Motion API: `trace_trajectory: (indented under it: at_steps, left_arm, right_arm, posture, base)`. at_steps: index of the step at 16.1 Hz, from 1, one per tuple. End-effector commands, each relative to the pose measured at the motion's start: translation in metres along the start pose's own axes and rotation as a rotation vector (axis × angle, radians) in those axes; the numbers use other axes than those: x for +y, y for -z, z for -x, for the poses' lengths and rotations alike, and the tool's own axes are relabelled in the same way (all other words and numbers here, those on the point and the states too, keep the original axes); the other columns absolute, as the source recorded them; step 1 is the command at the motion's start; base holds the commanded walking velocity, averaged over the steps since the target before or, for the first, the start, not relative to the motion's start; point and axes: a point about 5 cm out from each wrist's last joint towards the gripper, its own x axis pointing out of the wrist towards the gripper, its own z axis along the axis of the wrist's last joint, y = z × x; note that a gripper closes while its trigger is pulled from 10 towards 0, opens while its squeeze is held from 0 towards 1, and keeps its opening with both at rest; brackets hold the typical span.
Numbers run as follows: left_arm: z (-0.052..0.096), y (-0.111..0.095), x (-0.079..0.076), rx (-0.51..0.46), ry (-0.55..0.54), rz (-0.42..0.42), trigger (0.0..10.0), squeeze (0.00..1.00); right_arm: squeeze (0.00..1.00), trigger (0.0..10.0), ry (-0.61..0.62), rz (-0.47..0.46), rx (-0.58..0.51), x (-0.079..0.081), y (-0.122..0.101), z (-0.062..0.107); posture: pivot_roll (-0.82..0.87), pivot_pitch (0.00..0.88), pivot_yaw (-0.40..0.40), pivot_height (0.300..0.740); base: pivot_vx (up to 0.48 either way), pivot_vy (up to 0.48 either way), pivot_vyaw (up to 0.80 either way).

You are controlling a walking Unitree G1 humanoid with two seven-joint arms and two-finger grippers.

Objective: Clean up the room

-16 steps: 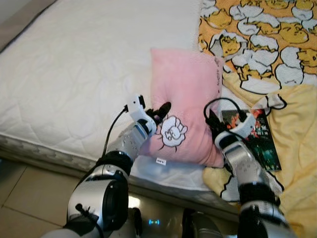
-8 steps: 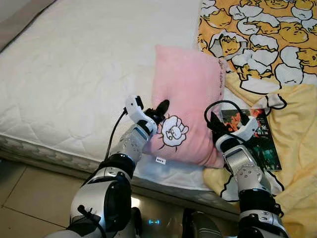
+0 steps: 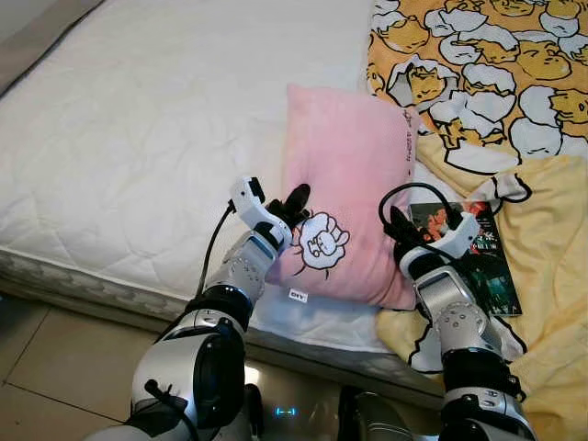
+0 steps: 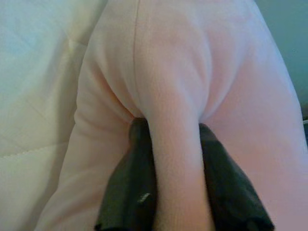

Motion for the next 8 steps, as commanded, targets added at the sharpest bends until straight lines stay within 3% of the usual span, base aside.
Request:
trace_trajectory:
  at_steps: [1,8]
  left_arm:
    - [-0.0042,0.0231,-0.0133,0.084,0.043,0.021,0.0,0.00]
    - [-0.0051,0.0233,-0.0143,0.096,0.039,-0.044,0.0,0.00]
  right_arm:
    - [0.00,0.0,-0.003,-0.004,0.026,0.0024,0.0067,-0.0008]
    - [0.00,0.0,0.000,0.016,0.028,0.0012,0.0072,0.0006]
  posture:
    - [0.07,0.184,-0.016,0.740]
    - [0.07,0.179,-0.014,0.740]
  base:
    - [0.000,0.000,0.00]
    - [0.000,0.000,0.00]
